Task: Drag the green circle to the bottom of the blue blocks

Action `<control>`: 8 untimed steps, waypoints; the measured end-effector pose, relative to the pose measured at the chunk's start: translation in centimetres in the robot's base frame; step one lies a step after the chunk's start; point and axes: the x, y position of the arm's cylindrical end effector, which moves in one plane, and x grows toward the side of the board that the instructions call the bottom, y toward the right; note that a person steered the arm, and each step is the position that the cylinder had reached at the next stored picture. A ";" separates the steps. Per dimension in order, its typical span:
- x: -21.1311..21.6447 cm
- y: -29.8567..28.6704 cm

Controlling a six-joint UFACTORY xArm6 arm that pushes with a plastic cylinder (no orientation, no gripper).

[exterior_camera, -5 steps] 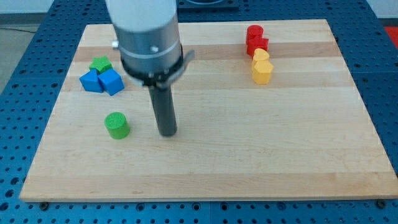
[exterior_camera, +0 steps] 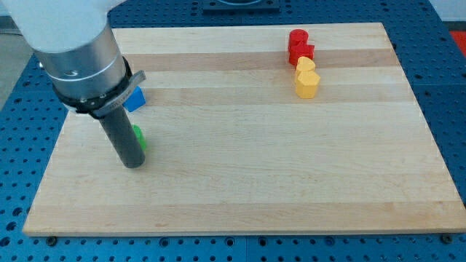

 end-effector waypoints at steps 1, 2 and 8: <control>-2.3 -0.5; -4.6 -1.2; -6.5 16.4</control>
